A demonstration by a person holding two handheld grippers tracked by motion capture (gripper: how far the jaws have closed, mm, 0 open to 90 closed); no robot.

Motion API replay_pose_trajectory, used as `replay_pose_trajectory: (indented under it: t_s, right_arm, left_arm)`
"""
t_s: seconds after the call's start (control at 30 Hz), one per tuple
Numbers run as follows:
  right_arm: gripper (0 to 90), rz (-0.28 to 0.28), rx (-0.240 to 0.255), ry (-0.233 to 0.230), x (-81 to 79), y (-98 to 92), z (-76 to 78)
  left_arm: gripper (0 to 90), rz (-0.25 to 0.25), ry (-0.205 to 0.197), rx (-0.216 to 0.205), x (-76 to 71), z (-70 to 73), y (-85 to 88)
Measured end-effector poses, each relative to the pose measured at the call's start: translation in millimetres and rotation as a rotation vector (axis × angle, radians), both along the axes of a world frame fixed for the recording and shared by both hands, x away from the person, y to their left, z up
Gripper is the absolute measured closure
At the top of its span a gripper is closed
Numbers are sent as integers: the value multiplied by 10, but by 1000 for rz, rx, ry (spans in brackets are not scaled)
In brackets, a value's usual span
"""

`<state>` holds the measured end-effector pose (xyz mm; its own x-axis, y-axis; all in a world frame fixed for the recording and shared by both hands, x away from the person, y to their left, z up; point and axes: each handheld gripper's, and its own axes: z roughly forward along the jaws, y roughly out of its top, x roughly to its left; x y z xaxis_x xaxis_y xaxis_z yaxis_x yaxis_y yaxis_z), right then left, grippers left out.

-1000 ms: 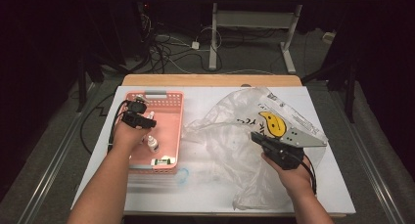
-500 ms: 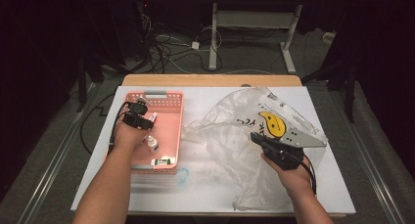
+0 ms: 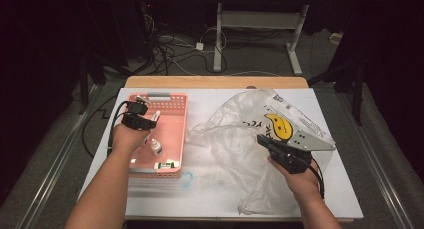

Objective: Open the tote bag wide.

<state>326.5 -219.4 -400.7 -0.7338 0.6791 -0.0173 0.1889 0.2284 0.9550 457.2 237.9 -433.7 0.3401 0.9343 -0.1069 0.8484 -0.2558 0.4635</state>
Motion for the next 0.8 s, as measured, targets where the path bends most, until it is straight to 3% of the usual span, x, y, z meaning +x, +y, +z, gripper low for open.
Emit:
replay_pose_trajectory:
  t_s: [0.2,0.3,0.8]
  right_arm:
    - [900,3,-4,-3,3,1,-3]
    - [900,5,-2,-5,-2,1,4]
    - [900,10,3,-3,-2,-9,2]
  left_arm:
    - [682,-17,-25,-22,-116,89,-1]
    - [682,-9,-39,-57,-180,123,25]
    - [682,-37,-130,-93,-598,283,82]
